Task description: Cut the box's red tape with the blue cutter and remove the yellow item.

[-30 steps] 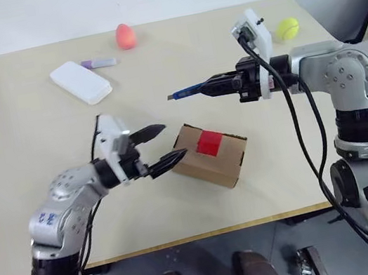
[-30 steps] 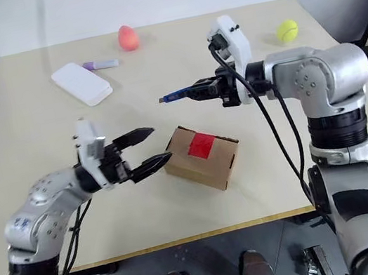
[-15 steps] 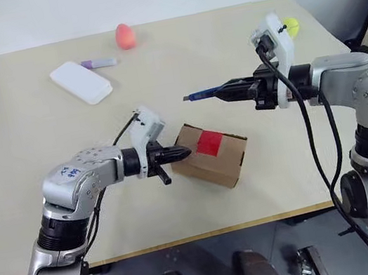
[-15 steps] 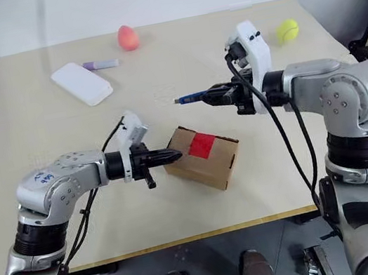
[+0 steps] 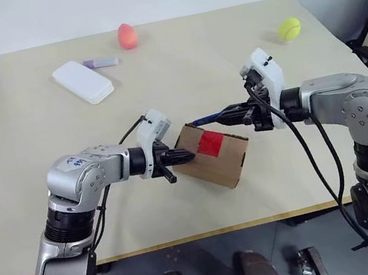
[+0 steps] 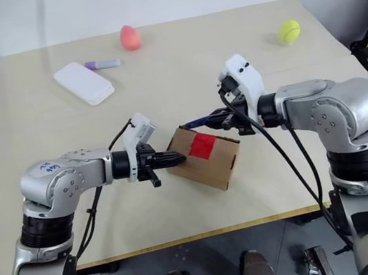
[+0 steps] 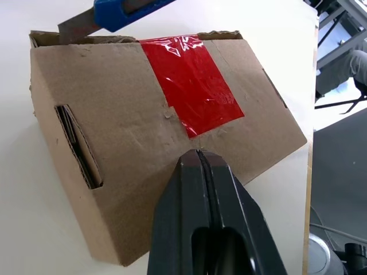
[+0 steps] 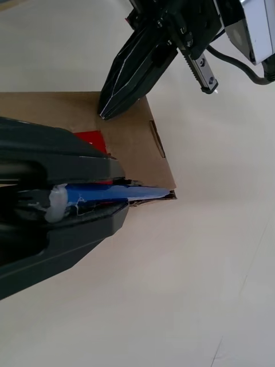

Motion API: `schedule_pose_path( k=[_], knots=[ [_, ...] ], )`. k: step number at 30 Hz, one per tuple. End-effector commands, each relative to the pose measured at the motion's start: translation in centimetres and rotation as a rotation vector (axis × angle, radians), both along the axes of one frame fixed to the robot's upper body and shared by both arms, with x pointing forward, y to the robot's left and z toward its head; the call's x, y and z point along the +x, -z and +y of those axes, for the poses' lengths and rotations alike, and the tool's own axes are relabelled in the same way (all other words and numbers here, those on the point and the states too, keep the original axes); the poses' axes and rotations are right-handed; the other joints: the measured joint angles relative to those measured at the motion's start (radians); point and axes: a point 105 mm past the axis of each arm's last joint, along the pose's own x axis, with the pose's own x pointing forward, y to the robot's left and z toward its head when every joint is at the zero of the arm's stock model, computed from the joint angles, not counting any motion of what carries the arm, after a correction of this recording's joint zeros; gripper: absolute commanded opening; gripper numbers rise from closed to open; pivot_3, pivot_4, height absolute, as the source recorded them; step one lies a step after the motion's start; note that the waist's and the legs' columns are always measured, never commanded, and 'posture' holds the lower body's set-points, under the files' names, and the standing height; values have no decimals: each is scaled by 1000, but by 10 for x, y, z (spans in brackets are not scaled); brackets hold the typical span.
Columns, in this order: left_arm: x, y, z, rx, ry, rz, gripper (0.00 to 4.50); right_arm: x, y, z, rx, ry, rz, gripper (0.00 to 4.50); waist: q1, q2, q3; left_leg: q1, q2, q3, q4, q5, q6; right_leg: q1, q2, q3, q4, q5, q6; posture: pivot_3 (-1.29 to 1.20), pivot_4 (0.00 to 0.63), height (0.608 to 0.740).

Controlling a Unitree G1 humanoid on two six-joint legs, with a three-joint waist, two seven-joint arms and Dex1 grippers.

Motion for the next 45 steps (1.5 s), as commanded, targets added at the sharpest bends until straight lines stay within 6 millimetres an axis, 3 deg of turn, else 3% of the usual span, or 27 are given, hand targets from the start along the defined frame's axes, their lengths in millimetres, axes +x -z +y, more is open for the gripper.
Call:
schedule_pose_path(
  k=[1,11,25,34,45],
  knots=[
    [0,-1,-2,8,-1,-5,0,-2,-2,-1,-23,-13,-33,170,0,0,0,0,0,0,0,0,0,0,0,0,0,0,0,0,150,740],
    [2,2,-5,17,-20,5,0,-4,8,-11,-117,-14,-21,170,6,0,0,0,0,0,1,0,0,1,0,0,0,0,0,0,150,740],
    [12,19,-12,168,-127,77,0,-10,2,-16,-242,-66,11,170,38,0,0,0,0,0,8,-2,3,5,0,0,-2,0,0,0,150,740],
    [4,27,-22,221,-128,163,0,-20,8,-31,-340,-92,94,170,51,0,0,0,0,0,10,-4,4,6,0,0,-4,0,0,0,150,740],
    [8,25,-26,203,-157,160,0,-8,15,-20,-303,-99,118,170,48,-1,-1,1,0,1,12,-4,4,7,0,1,-4,0,0,0,150,740]
  ],
)
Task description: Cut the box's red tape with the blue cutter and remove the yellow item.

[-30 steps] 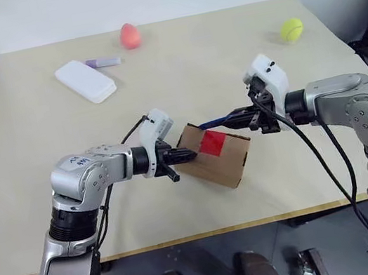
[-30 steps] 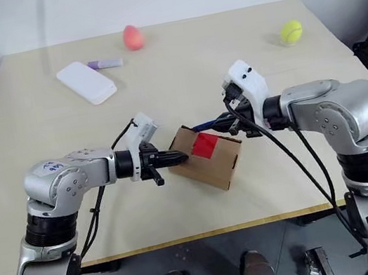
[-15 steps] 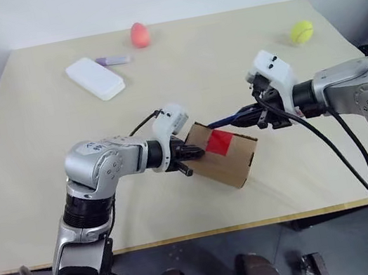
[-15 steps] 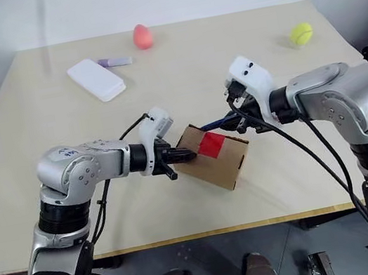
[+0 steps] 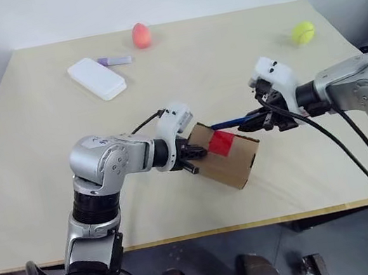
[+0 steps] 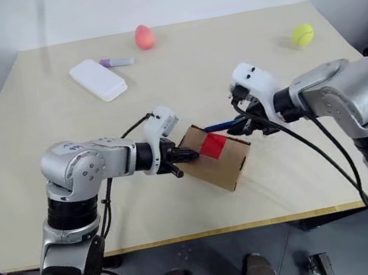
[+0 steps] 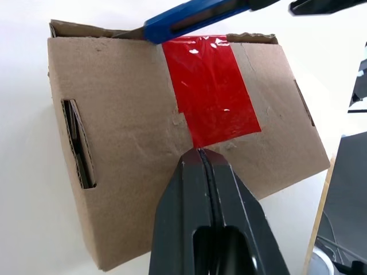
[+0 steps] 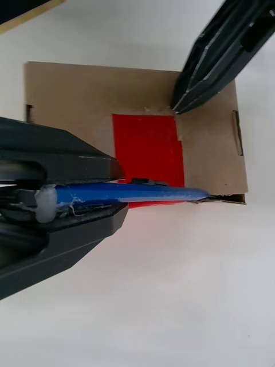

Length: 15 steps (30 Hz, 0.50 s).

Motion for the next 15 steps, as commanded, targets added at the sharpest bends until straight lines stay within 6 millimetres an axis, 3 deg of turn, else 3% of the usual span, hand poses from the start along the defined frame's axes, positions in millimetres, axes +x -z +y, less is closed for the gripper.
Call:
schedule_pose_path(
  k=[1,15],
  knots=[
    [3,24,7,82,-59,78,0,-7,6,8,-11,-60,45,170,0,0,0,0,0,0,0,0,0,0,0,0,0,0,0,0,150,740],
    [7,25,6,63,-83,83,0,-23,5,-17,-93,-84,95,170,6,0,0,0,0,0,0,0,0,1,0,0,-2,0,1,0,150,740]
  ],
)
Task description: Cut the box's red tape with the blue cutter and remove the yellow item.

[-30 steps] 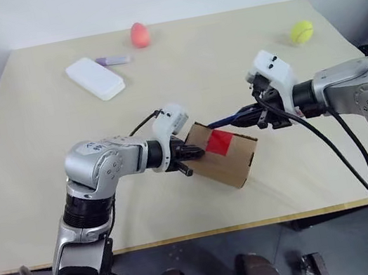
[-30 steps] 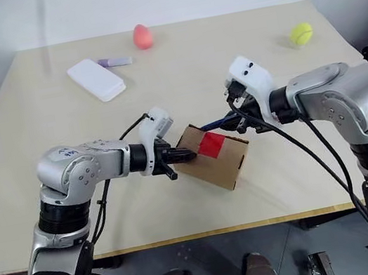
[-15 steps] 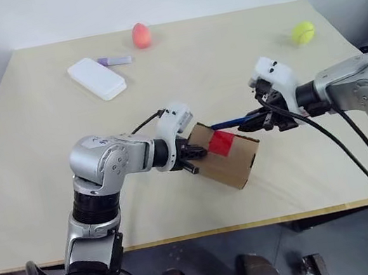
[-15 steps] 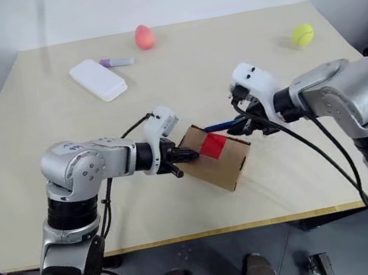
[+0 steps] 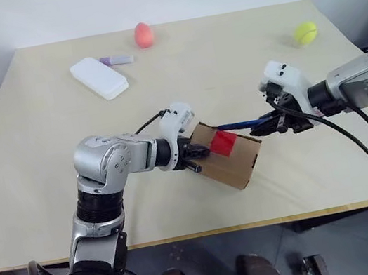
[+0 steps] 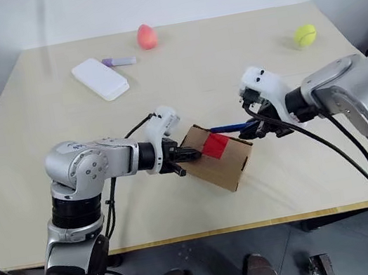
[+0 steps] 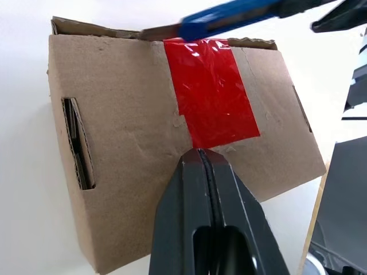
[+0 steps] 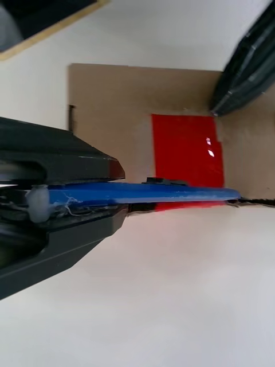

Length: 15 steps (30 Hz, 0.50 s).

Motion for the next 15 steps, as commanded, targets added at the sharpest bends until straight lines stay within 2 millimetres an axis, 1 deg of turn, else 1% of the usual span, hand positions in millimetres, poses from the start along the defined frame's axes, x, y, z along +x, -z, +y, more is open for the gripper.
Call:
schedule_pose_path(
  k=[1,8,15],
  knots=[
    [6,24,10,87,-79,60,0,-11,4,2,-11,-54,44,170,0,0,0,0,0,0,0,0,0,0,0,0,0,0,0,0,150,740],
    [8,24,9,77,-86,58,0,-8,4,-6,-37,-31,46,170,1,0,0,0,0,0,0,0,0,0,0,0,0,0,0,0,150,740],
    [7,23,8,69,-82,52,0,4,7,-1,-15,3,33,170,-5,0,0,1,0,0,1,0,0,1,0,0,0,1,0,0,150,740]
  ],
)
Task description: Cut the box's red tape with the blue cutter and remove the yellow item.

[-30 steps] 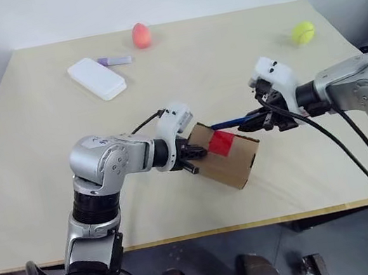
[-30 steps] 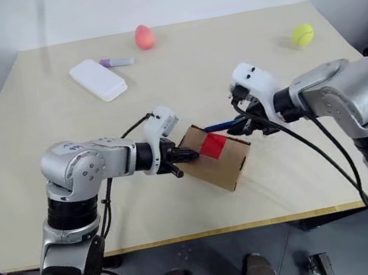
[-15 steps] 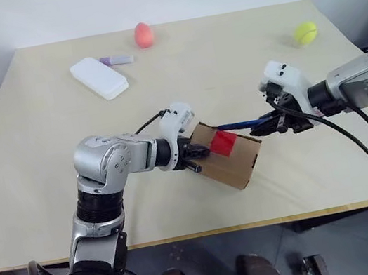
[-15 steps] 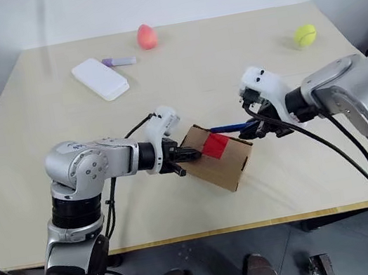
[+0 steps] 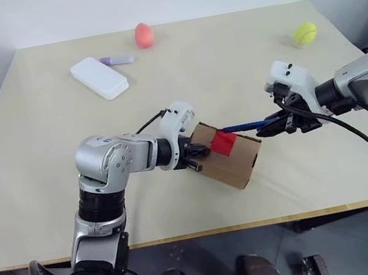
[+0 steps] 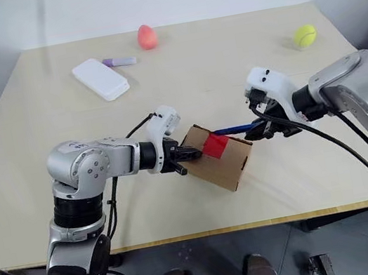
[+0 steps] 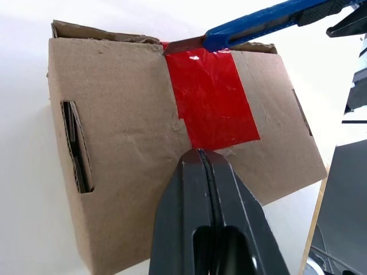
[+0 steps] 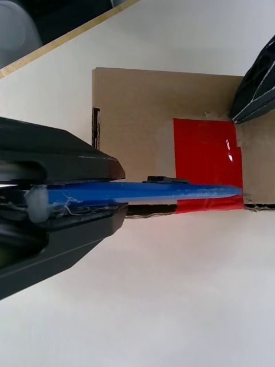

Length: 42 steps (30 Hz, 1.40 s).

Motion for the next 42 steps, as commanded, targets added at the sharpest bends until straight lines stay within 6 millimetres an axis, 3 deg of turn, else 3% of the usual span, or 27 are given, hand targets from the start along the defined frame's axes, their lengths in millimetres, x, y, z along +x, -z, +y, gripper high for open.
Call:
schedule_pose_path(
  k=[1,5,13,28,42],
  knots=[
    [4,23,8,75,-68,54,0,5,5,4,-3,9,7,170,-2,0,0,0,0,0,0,0,0,0,0,0,0,0,0,0,150,740],
    [4,22,8,72,-64,47,0,14,-6,10,49,25,-41,170,-3,0,0,1,0,0,0,0,0,0,0,0,1,0,0,0,150,740],
    [2,22,7,67,-54,44,0,7,-27,20,138,-17,-65,170,-3,0,0,0,0,0,0,0,0,0,0,0,1,0,0,0,150,740],
    [2,19,5,62,-44,32,0,15,-5,9,108,52,-39,170,-2,0,0,0,0,1,0,0,0,-1,0,0,0,0,0,0,150,740],
    [0,19,3,62,-36,33,0,18,4,8,101,55,-25,170,-3,0,0,0,0,1,0,0,0,-1,0,1,0,1,0,0,150,740]
  ],
)
